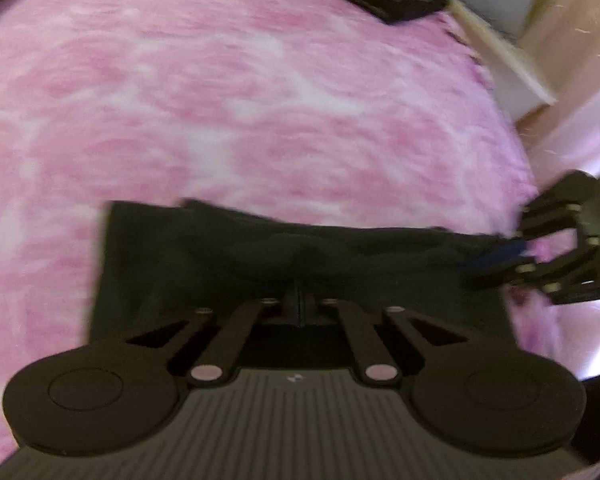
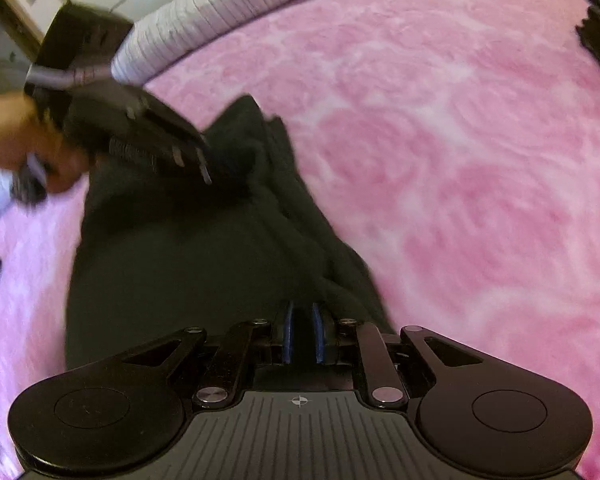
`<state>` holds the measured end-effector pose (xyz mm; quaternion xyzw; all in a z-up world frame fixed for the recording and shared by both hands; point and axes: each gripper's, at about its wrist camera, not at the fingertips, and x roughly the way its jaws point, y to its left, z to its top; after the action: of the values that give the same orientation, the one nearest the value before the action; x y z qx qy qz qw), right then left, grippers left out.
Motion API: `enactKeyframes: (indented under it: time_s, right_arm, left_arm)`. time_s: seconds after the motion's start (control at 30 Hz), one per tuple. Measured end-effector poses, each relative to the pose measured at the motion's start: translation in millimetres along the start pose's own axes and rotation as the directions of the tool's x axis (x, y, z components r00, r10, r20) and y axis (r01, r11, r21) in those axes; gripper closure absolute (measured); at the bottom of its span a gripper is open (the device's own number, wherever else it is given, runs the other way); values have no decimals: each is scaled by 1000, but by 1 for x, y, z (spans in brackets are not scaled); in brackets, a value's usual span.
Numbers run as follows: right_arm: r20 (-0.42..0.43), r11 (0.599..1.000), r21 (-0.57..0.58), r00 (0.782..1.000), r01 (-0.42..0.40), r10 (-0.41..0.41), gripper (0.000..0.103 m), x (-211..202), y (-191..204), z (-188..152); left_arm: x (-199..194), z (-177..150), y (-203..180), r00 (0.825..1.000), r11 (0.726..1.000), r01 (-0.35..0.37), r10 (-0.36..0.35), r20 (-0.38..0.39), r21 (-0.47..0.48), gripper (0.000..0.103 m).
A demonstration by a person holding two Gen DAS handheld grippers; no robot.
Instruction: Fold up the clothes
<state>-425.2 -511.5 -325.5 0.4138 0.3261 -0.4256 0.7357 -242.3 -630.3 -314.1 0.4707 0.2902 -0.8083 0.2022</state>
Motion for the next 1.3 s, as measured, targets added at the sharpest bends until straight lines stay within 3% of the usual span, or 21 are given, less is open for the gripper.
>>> enactKeyframes:
  time_s: [0.1, 0.27, 0.47, 0.57, 0.67, 0.77, 0.83, 0.97, 1.1, 1.2, 1.3]
  right_arm:
    - [-18, 997, 69, 1000, 19, -17, 90, -10, -13, -13]
    - [-44, 983, 170, 997, 68, -61, 89, -19, -14, -16]
    - [50, 993, 113, 998, 41, -47, 89, -39, 11, -2]
    - [79, 996, 79, 996, 38, -45, 89, -39, 19, 6]
    - [78, 985, 144, 991, 96, -108, 89, -37, 12, 6]
    - [65, 962, 219, 981, 163, -181, 89, -38, 2, 1]
    - [79, 963, 205, 978, 174, -193, 89, -44, 5, 2]
    - [163, 992, 57, 979, 115, -123, 89, -54, 32, 14]
    - [116, 998, -63, 993, 24, -16, 89, -19, 45, 22]
    - [51, 997, 7, 996, 75, -76, 89, 4, 20, 18]
    - [41, 993, 95, 997, 64, -68, 97, 0, -9, 7]
  left_arm:
    - [0, -1, 23, 1000, 996, -23, 24, 11, -80, 100]
    - [6, 8, 20, 998, 997, -61, 61, -7, -52, 100]
    - [-12, 6, 16, 997, 994, -78, 78, -3, -76, 99]
    - [-31, 2, 8, 995, 992, -89, 92, 27, -84, 93]
    - [-43, 4, -9, 997, 996, -47, 52, 61, -73, 93]
    - [-26, 14, -31, 999, 1000, -9, 10, 30, -8, 93]
    - [-7, 18, -38, 1000, 1000, -6, 6, 4, 26, 93]
    - [20, 24, -42, 999, 993, -34, 35, -7, 111, 90]
    - [23, 28, -39, 999, 992, -18, 21, -26, 128, 90]
    - [24, 30, -33, 999, 992, -2, 6, -35, 124, 91]
    - [30, 33, -29, 1000, 996, 4, -2, -29, 87, 92]
